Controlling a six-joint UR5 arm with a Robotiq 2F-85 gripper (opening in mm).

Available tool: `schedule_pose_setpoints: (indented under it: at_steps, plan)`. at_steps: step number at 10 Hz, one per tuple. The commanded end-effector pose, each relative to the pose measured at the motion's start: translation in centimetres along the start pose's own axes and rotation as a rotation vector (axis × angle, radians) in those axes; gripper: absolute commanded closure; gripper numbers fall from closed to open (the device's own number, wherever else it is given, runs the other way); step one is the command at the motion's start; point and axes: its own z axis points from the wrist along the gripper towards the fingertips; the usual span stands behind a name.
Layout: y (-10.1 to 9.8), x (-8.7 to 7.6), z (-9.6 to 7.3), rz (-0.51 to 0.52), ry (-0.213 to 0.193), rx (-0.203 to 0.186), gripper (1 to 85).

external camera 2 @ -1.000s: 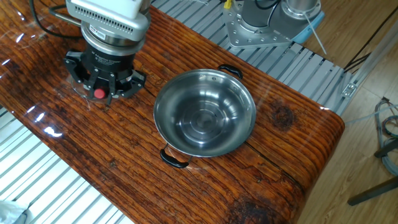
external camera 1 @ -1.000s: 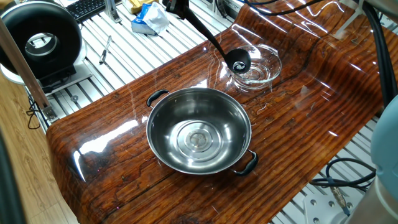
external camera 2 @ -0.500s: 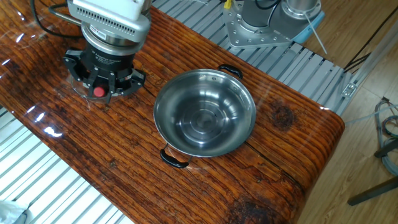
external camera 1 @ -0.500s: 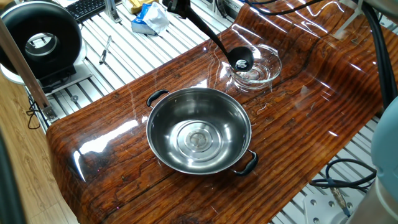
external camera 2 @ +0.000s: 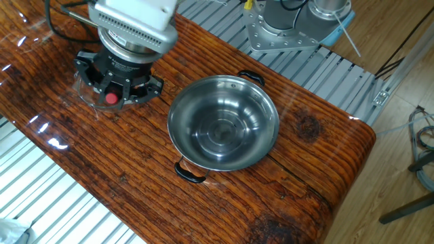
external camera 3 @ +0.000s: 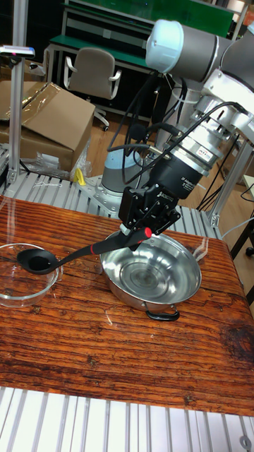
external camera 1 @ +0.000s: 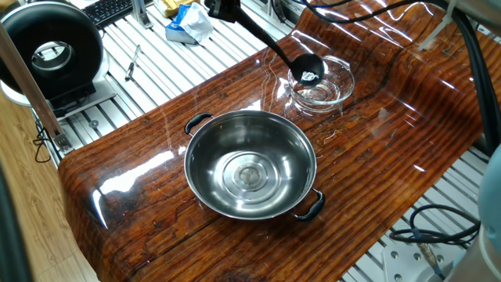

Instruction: Scoop water with a large spoon from one bowl to another

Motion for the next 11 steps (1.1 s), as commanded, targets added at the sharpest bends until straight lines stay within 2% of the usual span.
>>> schedule_pose_setpoints:
  at_steps: [1,4,6,11]
  plan:
    - [-1.0,-0.6,-0.3,-0.023,-0.006,0.049,84.7]
    - [-1.5,-1.2,-0.4,-0.009,-0.021,0.075,84.7]
    - [-2.1,-2.0,-0.4,-0.011,-0.037,0.133,84.7]
    - [-3.7,-3.0,-1.0,0.025,-0.061,0.203,84.7]
